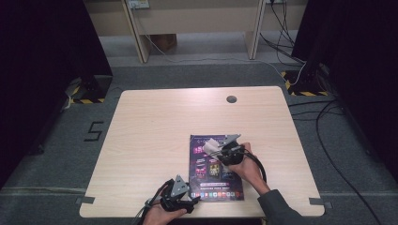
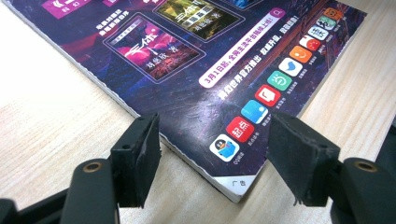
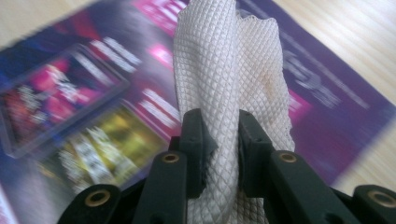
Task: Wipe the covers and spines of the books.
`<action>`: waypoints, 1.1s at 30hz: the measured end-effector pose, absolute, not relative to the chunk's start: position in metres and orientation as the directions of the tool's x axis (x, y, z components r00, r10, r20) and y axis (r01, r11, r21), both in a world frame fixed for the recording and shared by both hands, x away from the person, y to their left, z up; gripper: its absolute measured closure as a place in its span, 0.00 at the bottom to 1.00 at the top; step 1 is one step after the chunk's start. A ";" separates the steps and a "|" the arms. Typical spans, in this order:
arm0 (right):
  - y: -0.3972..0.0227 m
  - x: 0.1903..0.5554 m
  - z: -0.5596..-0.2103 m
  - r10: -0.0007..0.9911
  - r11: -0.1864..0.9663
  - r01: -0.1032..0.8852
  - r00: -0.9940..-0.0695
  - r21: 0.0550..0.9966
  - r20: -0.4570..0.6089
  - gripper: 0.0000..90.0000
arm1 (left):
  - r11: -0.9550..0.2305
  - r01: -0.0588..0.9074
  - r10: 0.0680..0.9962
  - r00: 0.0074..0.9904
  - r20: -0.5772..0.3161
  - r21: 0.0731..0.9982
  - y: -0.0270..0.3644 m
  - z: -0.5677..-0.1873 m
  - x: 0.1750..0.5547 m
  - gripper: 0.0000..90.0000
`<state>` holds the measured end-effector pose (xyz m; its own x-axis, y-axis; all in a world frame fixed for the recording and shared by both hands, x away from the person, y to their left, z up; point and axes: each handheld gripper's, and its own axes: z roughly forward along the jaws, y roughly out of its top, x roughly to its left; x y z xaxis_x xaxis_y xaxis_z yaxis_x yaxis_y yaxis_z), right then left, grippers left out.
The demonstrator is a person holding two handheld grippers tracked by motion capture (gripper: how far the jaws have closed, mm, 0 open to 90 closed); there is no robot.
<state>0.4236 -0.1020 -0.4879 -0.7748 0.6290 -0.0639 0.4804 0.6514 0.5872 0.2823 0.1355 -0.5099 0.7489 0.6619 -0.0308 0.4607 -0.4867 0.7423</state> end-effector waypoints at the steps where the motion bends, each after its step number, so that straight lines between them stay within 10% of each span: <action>1: -0.108 0.425 -0.488 0.640 0.646 0.486 -0.766 0.588 -0.070 0.84 | -0.487 0.459 0.661 0.750 -0.030 0.743 0.135 -0.510 0.282 0.39; 33: -0.140 0.441 -0.488 0.737 0.587 0.559 -0.668 0.586 -0.101 0.84 | -0.491 0.452 0.666 0.746 -0.014 0.745 0.128 -0.511 0.297 0.39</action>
<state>0.4411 -0.1401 -0.4876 -0.6682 0.7371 -0.1007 0.5587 0.5865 0.5864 0.2965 0.1284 -0.5109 0.7460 0.6658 -0.0135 0.4518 -0.4911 0.7448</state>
